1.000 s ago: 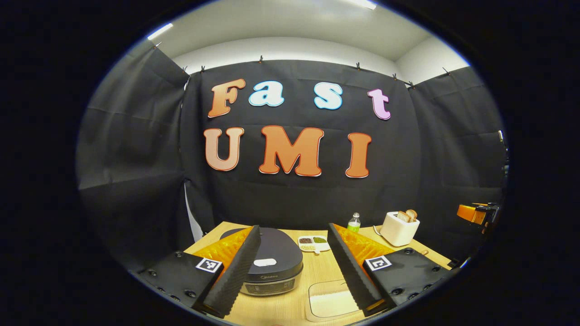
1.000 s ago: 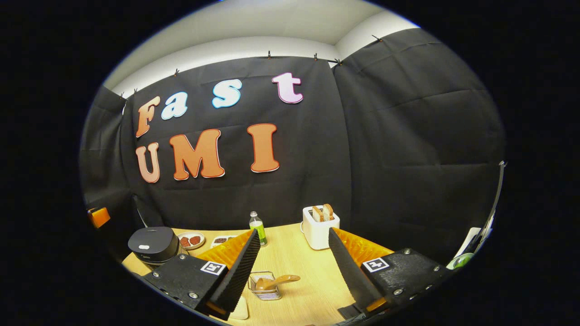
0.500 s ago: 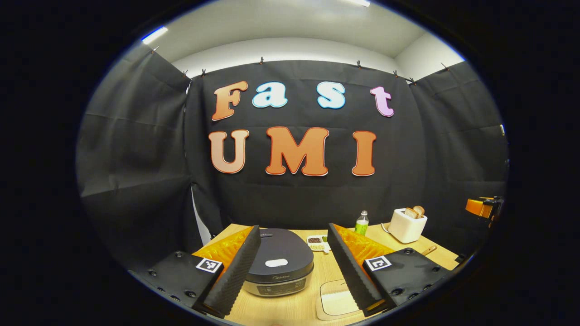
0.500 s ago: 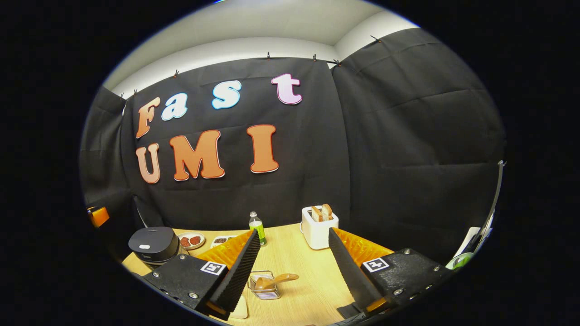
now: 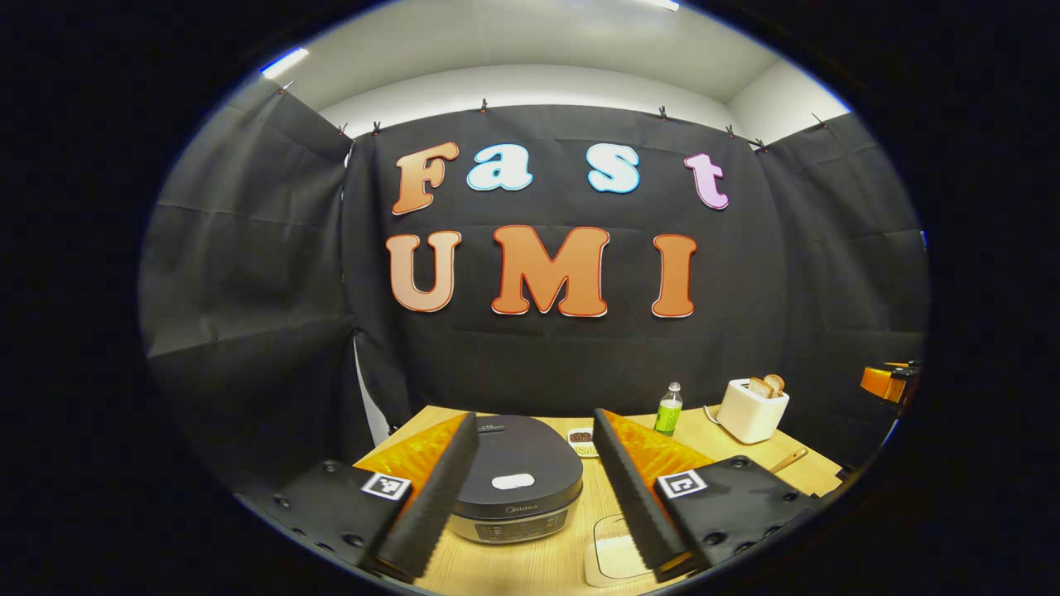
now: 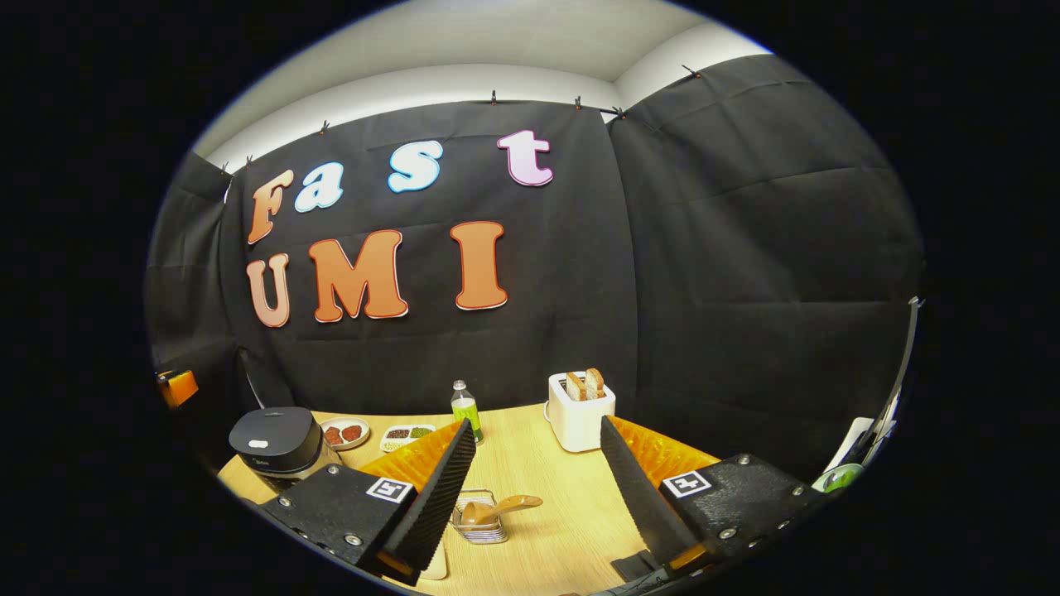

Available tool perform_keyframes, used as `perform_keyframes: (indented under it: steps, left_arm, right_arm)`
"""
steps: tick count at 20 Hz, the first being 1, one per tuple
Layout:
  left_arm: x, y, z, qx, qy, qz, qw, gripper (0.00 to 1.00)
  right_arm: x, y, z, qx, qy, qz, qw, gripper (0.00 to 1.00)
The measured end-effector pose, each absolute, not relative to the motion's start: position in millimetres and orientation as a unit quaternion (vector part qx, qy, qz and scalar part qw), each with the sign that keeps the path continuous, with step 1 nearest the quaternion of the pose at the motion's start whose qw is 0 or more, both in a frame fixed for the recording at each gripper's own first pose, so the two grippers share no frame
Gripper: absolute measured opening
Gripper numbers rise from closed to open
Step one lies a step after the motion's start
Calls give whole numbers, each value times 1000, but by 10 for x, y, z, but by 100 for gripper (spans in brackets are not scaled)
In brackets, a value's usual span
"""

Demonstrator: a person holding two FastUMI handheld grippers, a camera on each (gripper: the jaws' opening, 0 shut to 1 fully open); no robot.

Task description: Close the left gripper, press the button to open the rice cooker; take a wooden spoon from the chopstick holder with the right hand, scoop a spoonful of rice and pour it into the rice cooker, then put the wooden spoon back into the chopstick holder.

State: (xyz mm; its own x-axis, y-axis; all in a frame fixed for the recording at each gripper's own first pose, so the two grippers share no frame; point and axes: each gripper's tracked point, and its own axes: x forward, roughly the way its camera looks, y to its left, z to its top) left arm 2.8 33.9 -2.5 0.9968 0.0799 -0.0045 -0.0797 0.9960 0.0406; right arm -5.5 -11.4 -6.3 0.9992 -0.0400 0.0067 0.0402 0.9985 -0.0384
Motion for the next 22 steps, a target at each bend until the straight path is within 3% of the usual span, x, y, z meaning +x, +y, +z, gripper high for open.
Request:
perform_keyframes:
  steps: [6, 9, 11, 22]
  left_arm:
    - [115, 347, -209, 32, 40, 29, 998, 11]
    - [144, 311, -307, 7, 56, 24, 998, 1]
    - [184, 403, -360, 4, 66, 29, 997, 7]
    - [694, 519, -791, 2, 141, 15, 990, 4]
  right_arm:
    - [11, -66, -102, -24, 3, -17, 1000, 94]
    - [35, -38, -112, -28, 4, -17, 999, 94]
    - [45, -18, -127, -28, 5, -16, 999, 94]
    - [100, -89, -230, -20, 21, -24, 999, 94]
